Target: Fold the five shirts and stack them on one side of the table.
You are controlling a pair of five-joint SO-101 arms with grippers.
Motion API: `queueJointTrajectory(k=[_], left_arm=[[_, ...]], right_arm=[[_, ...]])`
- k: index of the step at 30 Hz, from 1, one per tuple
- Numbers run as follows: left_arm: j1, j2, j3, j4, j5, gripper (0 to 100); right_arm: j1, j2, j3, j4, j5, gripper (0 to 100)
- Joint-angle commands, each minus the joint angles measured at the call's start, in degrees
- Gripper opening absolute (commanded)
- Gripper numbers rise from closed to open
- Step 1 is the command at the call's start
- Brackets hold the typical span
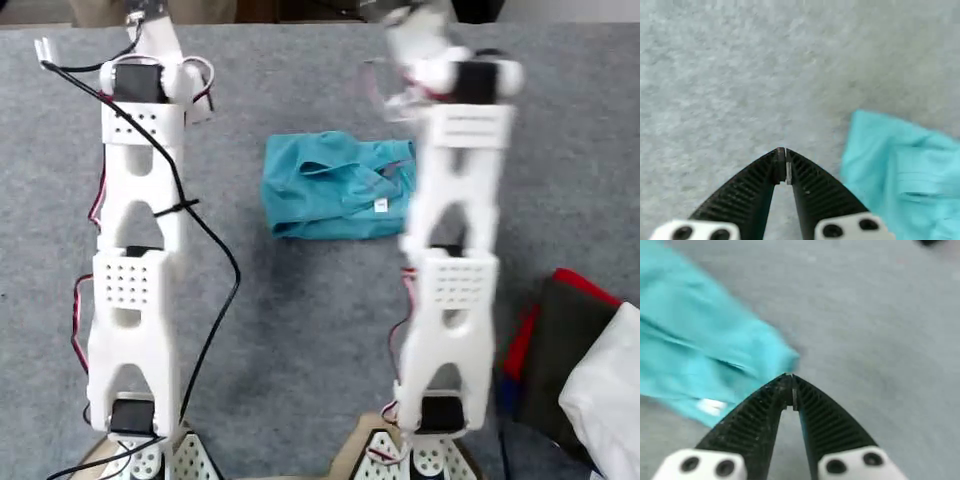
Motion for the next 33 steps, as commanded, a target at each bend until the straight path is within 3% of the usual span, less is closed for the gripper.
queueJointTrajectory(k=[1, 6, 13, 22, 28, 33], left_arm=[[-2.6, -4.4, 2.4, 1.2, -1.3, 2], [-2.6, -9.3, 12.9, 1.2, -1.4, 2], [2.3, -19.4, 31.5, 0.2, 0.8, 2], [3.3, -20.6, 48.7, -20.9, 21.3, 2], [7.8, -20.6, 60.9, -39.1, 24.4, 2], [11.8, -20.8, 65.0, -43.3, 23.6, 2]], right_arm=[[-9.9, -0.4, 3.1, -0.4, -2.3, 0.5], [-15.3, 0.7, 8.2, -6.8, -2.7, 0.5], [-14.9, 6.0, 11.8, -15.9, -3.7, 0.5], [-9.6, 16.7, 11.5, -24.0, -0.6, 0.5], [-2.8, 18.9, 11.8, -29.9, 5.4, 0.7], [1.3, 21.7, 11.3, -40.4, 6.1, 0.7]])
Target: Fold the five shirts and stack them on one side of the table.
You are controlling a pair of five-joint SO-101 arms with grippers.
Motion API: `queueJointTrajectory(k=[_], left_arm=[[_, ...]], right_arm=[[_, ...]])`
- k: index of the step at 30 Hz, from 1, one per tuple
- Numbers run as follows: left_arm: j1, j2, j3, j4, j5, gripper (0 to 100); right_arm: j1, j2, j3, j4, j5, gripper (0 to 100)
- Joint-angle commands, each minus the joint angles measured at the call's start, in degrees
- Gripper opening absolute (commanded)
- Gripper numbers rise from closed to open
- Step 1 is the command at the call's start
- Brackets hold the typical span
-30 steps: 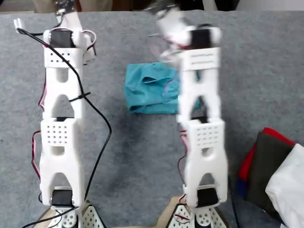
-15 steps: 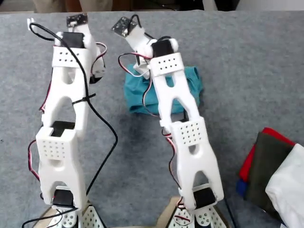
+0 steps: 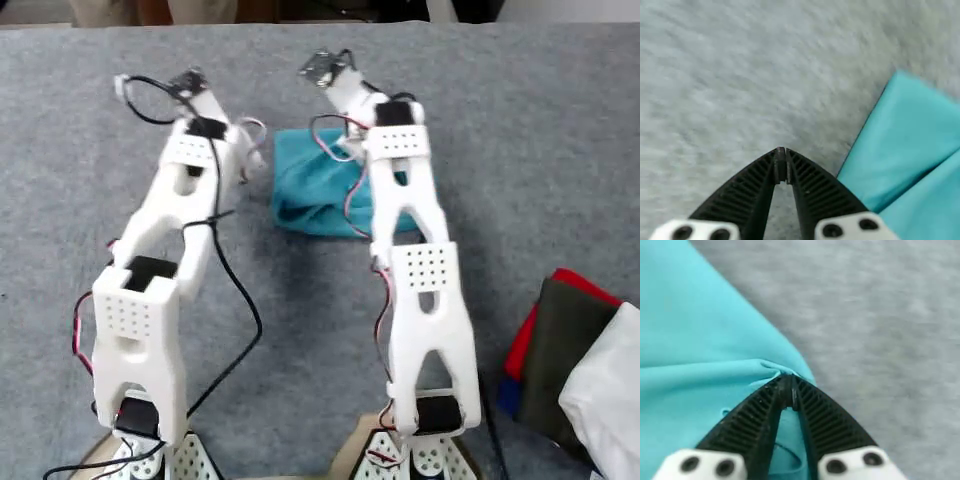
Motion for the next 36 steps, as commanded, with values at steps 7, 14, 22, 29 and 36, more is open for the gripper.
queueJointTrajectory(k=[7, 14, 22, 29, 36], left_arm=[[3.3, -1.5, 0.9, -4.3, -2.6, 2], [4.9, -0.4, 0.1, -4.0, -3.4, 2], [4.0, -0.7, 0.6, -3.9, -3.1, 2], [2.9, -0.6, 0.4, -3.9, -3.0, 2], [3.2, -0.4, 0.2, -3.9, -3.1, 2]], right_arm=[[5.1, 0.0, -13.9, -0.1, 0.8, 0.6], [4.3, -6.8, -22.7, 11.1, 0.9, 0.8], [0.6, -12.8, -21.4, 26.5, 0.9, 0.9], [-2.8, -5.8, -21.9, 36.1, -0.6, 0.6], [1.2, -6.5, -13.6, 36.4, -2.5, 0.5]])
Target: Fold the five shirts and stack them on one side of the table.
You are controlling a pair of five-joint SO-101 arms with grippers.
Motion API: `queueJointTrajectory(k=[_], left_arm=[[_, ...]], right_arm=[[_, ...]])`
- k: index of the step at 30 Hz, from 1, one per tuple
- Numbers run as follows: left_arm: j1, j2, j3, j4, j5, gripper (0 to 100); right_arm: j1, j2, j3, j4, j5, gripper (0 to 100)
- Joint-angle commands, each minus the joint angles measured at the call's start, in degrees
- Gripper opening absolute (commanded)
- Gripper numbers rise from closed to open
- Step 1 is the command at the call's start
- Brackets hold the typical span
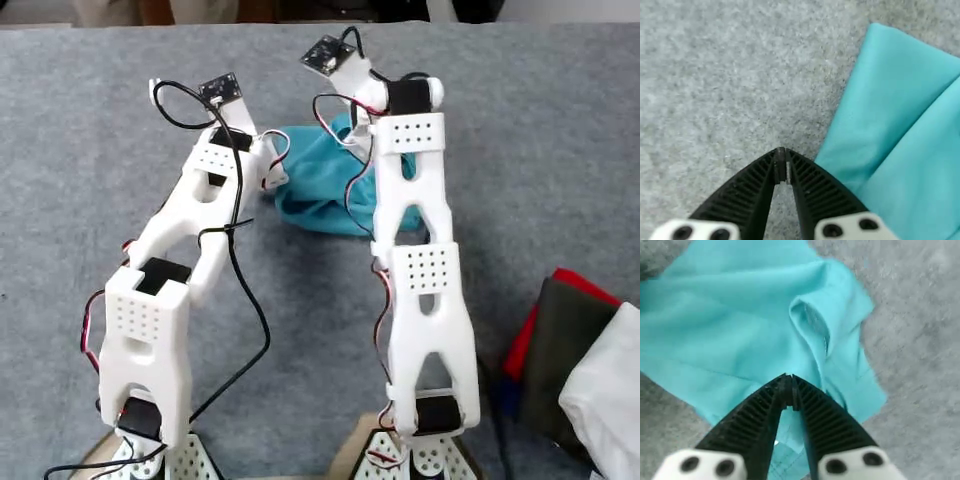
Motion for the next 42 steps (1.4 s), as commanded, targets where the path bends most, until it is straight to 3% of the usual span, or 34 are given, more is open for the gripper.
queueJointTrajectory(k=[1, 5, 9, 17, 30, 36, 42], left_arm=[[-0.2, -0.7, -1.4, -0.5, -0.2, 2], [-0.2, -0.6, -1.4, -0.5, -0.3, 2], [-0.1, -0.6, -1.4, -0.6, -0.3, 2], [-0.1, -0.6, -1.4, -0.7, -0.4, 2], [-0.1, -0.6, -1.4, -0.7, -0.4, 2], [-0.5, -0.6, -1.4, -0.7, 0.0, 2], [-1.1, -0.5, -1.4, -0.7, 0.9, 2]], right_arm=[[2.7, -2.6, 6.5, 0.9, -0.7, 0.5], [6.4, -2.9, 13.7, 0.6, 0.0, 0.5], [11.7, -3.1, 16.8, 0.7, 6.5, 0.5], [16.6, -7.0, 18.8, 0.9, 7.7, 0.5], [4.9, -28.9, 23.3, 0.5, 7.6, 0.9], [-2.9, -23.4, 23.1, -3.7, 7.5, 0.9], [-1.0, -15.8, 23.2, -7.3, 7.6, 0.9]])
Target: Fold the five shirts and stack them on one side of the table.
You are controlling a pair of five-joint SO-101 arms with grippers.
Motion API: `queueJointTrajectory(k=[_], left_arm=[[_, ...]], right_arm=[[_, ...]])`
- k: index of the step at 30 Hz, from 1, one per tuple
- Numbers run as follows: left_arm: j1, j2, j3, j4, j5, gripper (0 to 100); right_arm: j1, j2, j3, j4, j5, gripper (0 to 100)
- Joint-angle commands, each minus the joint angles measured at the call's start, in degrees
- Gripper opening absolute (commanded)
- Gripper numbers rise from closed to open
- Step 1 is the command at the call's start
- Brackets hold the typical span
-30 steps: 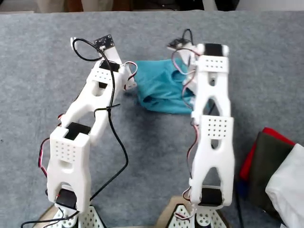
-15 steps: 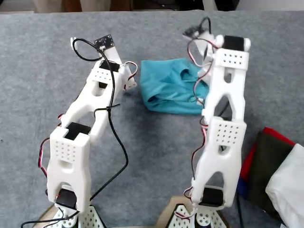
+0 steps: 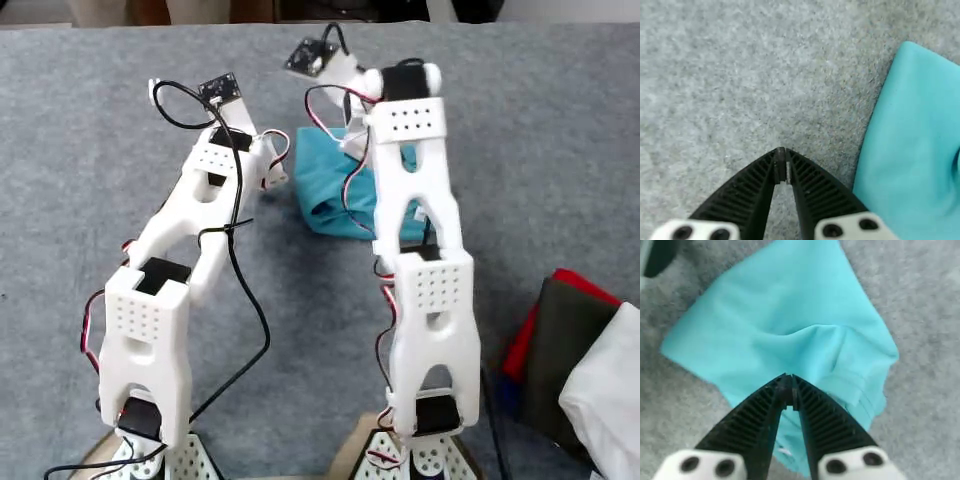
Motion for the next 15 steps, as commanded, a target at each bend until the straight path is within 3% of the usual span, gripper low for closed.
queueJointTrajectory(k=[1, 9, 15], left_arm=[[-1.1, -0.5, -1.4, -0.7, 0.6, 2], [-1.1, -0.5, -1.4, -0.7, 0.8, 2], [-1.0, -0.5, -1.4, -0.7, 0.6, 2]], right_arm=[[2.6, 2.5, -0.2, -3.8, 0.4, 0.9], [12.2, 10.5, -6.4, -18.5, 0.6, 0.9], [13.5, 11.5, -13.8, -24.7, 0.7, 0.9]])
